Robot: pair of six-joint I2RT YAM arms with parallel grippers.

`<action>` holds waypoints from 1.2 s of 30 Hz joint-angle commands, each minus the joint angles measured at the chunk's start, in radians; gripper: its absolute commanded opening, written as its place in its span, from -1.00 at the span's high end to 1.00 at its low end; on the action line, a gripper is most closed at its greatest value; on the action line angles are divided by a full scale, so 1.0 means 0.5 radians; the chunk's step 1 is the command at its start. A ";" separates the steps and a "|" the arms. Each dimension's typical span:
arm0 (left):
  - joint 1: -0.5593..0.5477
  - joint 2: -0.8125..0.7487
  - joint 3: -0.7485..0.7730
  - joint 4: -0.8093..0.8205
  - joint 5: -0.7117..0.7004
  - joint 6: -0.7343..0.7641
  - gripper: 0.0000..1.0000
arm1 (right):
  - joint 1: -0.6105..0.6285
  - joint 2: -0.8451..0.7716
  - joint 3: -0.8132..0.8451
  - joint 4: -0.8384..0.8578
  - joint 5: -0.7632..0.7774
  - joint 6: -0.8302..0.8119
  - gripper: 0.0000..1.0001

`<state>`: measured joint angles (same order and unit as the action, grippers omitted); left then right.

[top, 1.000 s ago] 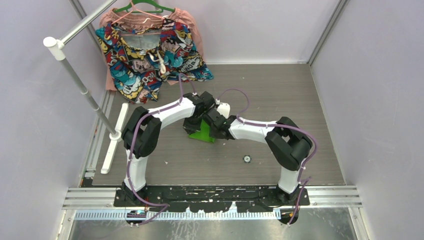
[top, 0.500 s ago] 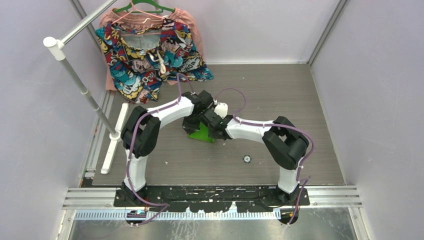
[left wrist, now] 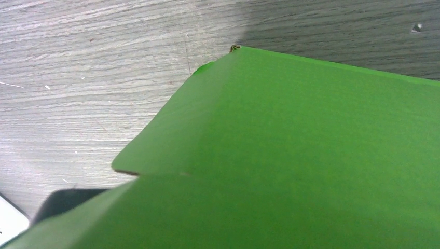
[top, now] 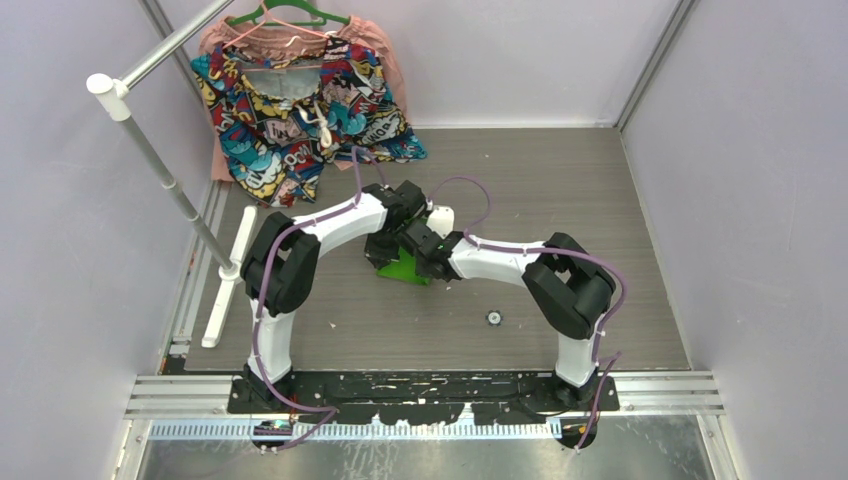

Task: Fold the paper box
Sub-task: Fold the paper box at the center of the board.

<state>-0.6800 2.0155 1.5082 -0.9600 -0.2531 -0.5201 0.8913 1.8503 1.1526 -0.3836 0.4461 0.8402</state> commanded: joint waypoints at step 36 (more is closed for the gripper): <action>-0.055 -0.070 -0.095 0.035 0.015 -0.092 0.97 | 0.083 0.045 0.064 -0.319 0.060 -0.145 -0.03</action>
<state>-0.6876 1.9949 1.4796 -0.9607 -0.2462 -0.5476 0.9085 1.8679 1.1690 -0.4686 0.4900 0.8116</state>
